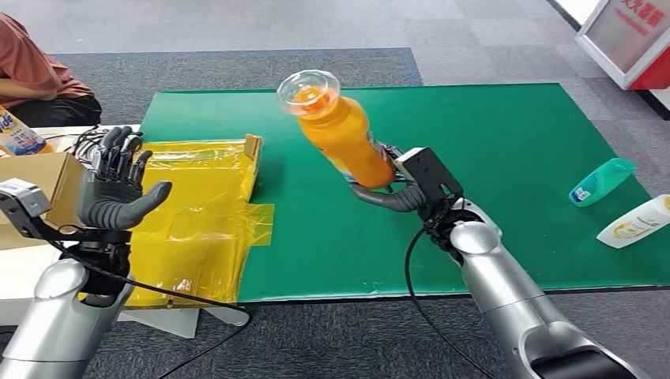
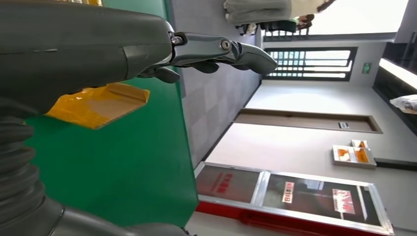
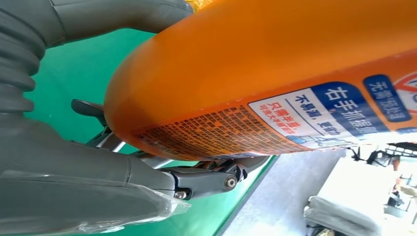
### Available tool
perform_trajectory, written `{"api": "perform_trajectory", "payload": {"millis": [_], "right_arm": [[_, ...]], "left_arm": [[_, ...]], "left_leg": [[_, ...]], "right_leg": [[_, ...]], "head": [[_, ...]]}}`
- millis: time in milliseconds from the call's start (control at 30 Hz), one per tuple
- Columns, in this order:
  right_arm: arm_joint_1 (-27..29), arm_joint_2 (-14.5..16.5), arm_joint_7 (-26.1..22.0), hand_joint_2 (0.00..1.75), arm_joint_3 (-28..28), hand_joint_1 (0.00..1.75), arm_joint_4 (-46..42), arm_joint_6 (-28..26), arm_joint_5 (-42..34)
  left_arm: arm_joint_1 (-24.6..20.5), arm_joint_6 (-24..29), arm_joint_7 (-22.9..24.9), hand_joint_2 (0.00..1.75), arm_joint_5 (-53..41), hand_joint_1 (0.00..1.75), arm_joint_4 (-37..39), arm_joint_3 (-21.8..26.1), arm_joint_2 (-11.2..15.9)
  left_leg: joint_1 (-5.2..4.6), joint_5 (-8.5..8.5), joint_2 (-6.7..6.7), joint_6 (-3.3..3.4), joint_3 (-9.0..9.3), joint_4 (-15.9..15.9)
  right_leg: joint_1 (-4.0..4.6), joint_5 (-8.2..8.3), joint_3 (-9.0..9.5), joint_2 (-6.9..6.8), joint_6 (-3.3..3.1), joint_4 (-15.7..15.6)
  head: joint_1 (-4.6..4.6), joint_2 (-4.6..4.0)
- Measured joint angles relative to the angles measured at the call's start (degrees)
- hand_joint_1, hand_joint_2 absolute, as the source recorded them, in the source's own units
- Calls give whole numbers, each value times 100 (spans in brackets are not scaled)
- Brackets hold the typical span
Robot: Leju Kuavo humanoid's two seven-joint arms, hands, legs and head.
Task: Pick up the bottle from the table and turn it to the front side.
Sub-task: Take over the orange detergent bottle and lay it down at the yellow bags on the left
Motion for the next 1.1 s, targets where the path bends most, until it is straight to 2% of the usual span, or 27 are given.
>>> {"api": "perform_trajectory", "payload": {"millis": [267,533,767,1100], "right_arm": [[-4,43,-48,175,141,175,-55,-38,-42],[-190,254,-95,175,449,175,1,-249,118],[-451,453,-104,175,622,175,198,-323,185],[-653,649,-122,175,821,175,515,-450,362]], "left_arm": [[-248,-115,104,175,272,0,145,-136,-11],[-796,-308,583,175,615,0,222,-823,-221],[-1119,-266,680,175,647,0,298,-1396,-440],[-1384,-257,745,175,714,0,405,-1793,-563]], "left_leg": [[0,1,0,0,0,0],[0,1,0,1,-1,0],[0,1,0,0,-1,0],[0,1,0,0,-1,0]], "right_leg": [[0,1,-1,0,-1,0],[-1,2,0,0,0,0],[-1,2,-1,0,0,1],[0,2,-1,0,0,1]], "head": [[1,0],[1,0],[0,0],[0,0]]}}
